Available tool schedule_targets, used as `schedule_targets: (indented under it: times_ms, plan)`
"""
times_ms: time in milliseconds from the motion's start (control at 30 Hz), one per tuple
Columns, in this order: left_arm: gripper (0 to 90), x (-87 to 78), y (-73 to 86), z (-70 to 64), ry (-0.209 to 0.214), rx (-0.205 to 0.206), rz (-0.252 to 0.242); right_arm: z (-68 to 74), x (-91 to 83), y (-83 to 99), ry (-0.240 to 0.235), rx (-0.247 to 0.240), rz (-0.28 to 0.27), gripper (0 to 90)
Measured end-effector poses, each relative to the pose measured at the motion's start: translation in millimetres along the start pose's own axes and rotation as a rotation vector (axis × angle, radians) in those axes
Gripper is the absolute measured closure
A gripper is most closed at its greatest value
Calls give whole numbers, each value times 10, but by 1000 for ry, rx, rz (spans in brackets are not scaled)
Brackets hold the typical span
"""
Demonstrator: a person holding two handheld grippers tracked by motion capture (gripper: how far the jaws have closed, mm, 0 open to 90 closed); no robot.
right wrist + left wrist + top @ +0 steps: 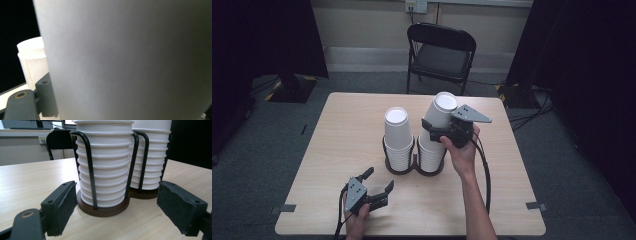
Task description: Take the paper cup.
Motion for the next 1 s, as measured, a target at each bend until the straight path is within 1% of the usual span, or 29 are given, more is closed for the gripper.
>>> schedule_targets:
  times_ms: [67,133,300,467,533,600,700,767,833,867,933,967,1000]
  plan:
    - [162,-1,0,4,7,-1,1,-9,-27,-14,-27,18,-15,128]
    - [162,0,0,1,5,0,0,-17,-44,-25,-13,15,-21,128]
    - [163,2,0,-3,6,1,1,-24,-84,-62,-18,13,-38,128]
    - [164,0,0,2,8,-1,0,-16,-178,-152,-18,8,-70,129]
    - [164,0,0,2,6,3,0,-15,-218,-163,-12,8,-69,129]
    - [164,2,-1,5,15,-1,3,-28,-250,-154,-14,20,-69,130]
    - [164,3,-1,4,22,0,7,-35,-302,-153,-12,26,-84,130]
    - [164,5,-2,4,22,3,9,-39,-321,-157,-16,33,-89,130]
    - [164,10,-7,7,20,14,19,-49,-364,-167,-15,47,-99,129]
    - [164,17,-6,2,29,6,20,-61,-392,-170,-10,48,-98,129]
    - [164,21,-7,-2,30,4,22,-72,-410,-168,-8,49,-98,129]
    - [161,21,-7,-4,23,5,22,-100,-457,-156,27,54,-103,129]
    - [159,20,-7,-4,14,3,21,-111,-478,-151,33,55,-103,129]
Point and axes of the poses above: each handheld gripper's, and its own axes: x roughly forward along the jaws, y roughly out of its underside, z roughly to its left, the point moved 1 cm from there along x, roughly forward along the jaws, and after that the axes turned 2 degrees about z, right-handed, at the moved point
